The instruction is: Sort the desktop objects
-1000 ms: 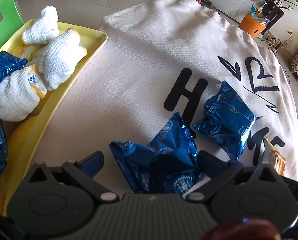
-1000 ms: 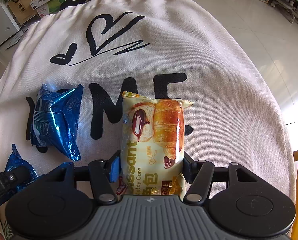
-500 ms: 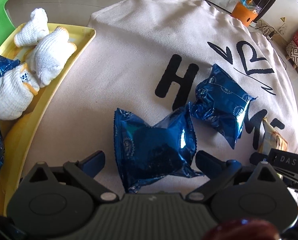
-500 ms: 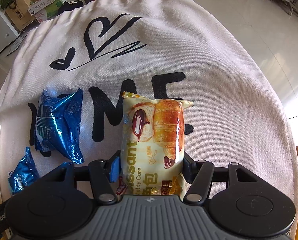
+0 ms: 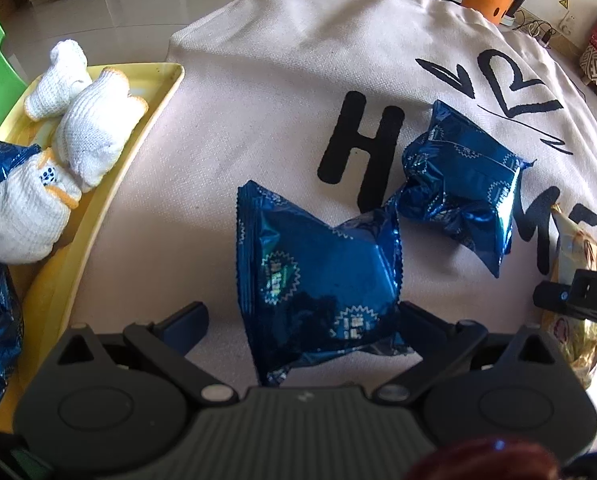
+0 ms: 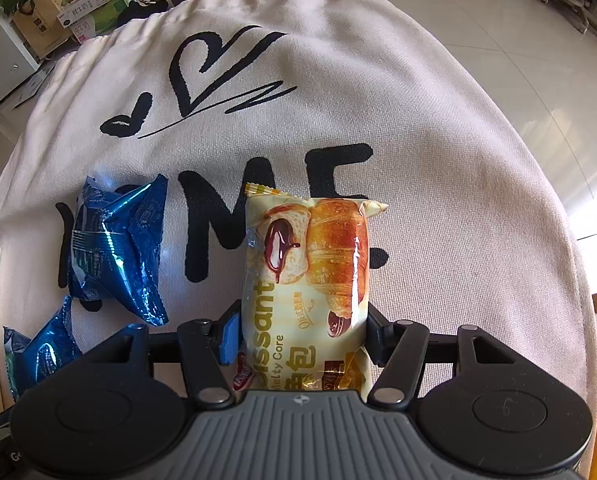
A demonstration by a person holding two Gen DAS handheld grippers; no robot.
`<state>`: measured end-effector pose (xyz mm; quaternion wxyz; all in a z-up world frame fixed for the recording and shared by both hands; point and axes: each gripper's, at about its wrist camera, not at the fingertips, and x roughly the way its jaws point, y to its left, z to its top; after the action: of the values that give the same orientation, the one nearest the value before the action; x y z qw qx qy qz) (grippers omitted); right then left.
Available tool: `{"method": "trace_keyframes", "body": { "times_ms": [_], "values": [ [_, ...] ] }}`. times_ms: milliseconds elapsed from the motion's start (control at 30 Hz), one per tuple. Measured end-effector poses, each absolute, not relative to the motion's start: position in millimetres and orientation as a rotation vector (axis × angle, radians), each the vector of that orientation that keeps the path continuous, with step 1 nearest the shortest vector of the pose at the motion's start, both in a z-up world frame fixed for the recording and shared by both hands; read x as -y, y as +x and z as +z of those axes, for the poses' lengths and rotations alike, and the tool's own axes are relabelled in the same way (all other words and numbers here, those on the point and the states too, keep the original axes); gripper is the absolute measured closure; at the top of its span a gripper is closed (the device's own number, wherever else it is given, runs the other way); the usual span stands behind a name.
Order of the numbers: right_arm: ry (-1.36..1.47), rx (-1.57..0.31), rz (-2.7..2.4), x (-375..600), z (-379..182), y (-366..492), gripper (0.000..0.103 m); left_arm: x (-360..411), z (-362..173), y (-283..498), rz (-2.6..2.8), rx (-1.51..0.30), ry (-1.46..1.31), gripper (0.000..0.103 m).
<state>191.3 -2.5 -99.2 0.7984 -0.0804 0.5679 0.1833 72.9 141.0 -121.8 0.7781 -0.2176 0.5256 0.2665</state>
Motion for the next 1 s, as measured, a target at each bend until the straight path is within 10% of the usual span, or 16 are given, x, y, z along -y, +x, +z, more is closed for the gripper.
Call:
{"method": "trace_keyframes", "body": {
  "times_ms": [767, 1000],
  "values": [
    [-0.128, -1.239, 0.4, 9, -96, 193, 0.043, -135, -126, 71, 0.603, -1.135, -0.422, 0.001],
    [-0.054, -1.251, 0.396, 16, -90, 196, 0.044, -144, -116, 71, 0.561, -1.109, -0.496, 0.016]
  ]
}}
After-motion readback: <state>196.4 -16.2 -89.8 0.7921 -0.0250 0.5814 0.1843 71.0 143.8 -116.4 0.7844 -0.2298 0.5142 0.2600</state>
